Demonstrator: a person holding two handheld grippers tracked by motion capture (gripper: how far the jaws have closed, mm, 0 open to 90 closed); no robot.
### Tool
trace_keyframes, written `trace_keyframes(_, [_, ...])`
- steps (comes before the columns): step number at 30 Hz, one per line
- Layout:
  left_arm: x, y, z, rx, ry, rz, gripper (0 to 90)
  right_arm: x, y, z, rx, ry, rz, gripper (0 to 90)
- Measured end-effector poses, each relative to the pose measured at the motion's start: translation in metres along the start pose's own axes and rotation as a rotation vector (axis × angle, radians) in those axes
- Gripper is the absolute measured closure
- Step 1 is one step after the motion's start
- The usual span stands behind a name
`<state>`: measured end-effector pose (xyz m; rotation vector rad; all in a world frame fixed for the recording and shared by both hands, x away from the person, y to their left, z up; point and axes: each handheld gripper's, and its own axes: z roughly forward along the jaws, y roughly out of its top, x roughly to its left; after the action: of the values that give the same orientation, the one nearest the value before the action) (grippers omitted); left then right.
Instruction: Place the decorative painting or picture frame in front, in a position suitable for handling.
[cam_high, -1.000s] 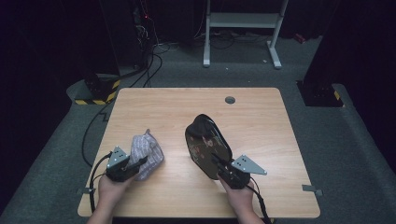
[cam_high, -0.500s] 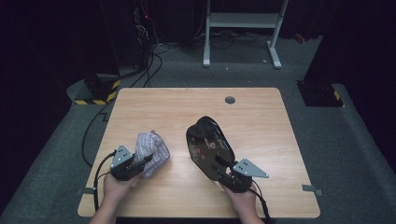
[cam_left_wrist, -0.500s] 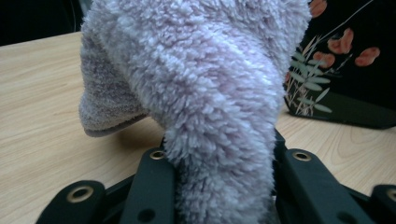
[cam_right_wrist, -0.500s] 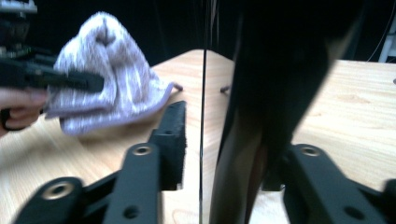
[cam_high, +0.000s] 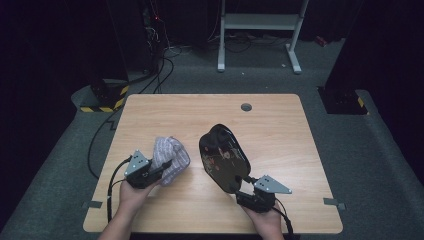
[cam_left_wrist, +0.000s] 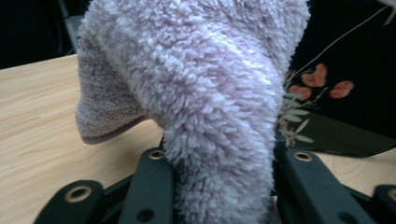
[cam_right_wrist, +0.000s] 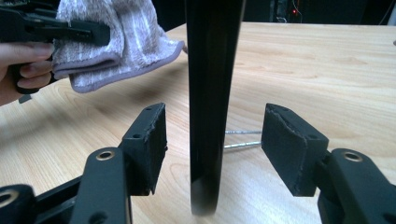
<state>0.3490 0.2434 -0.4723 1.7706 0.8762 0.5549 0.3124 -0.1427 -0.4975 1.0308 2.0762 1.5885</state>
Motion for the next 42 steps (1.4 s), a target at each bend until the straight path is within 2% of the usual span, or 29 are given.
trace_keyframes(8, [-0.008,0.008,0.006,-0.036,-0.048,-0.013,66.3,0.004,-0.005,-0.001,0.010,-0.011,-0.001,56.1])
trace_keyframes(11, [-0.011,0.013,0.002,-0.065,-0.060,-0.004,66.2,0.003,-0.005,0.003,0.023,-0.017,-0.001,58.2])
trace_keyframes(14, [-0.014,0.018,0.000,-0.090,-0.062,-0.010,66.4,0.002,-0.004,0.007,0.029,0.003,-0.005,59.7])
trace_keyframes(17, [-0.018,0.021,0.000,-0.088,-0.054,0.003,66.5,0.005,-0.003,0.010,0.031,0.016,-0.024,61.3])
trace_keyframes(22, [-0.024,0.027,0.003,-0.087,-0.056,-0.007,66.2,0.005,-0.004,0.014,0.036,0.013,-0.028,61.2])
trace_keyframes(26, [-0.034,0.038,0.003,-0.068,-0.046,0.032,66.1,0.001,-0.003,0.014,0.029,0.012,-0.012,63.4])
trace_keyframes(29, [-0.039,0.050,0.002,-0.077,-0.030,0.065,66.6,0.001,-0.002,0.014,0.026,0.014,-0.012,64.6])
trace_keyframes(33, [-0.042,0.066,0.004,-0.098,-0.017,0.081,66.9,0.002,0.000,0.014,0.013,0.012,-0.016,67.9])
trace_keyframes(38, [-0.045,0.081,0.012,-0.120,-0.003,0.100,67.1,0.003,0.000,0.015,0.011,0.012,-0.030,78.7])
trace_keyframes(42, [-0.046,0.091,0.021,-0.125,-0.017,0.107,67.4,0.003,0.002,0.016,0.015,0.002,-0.027,79.9])
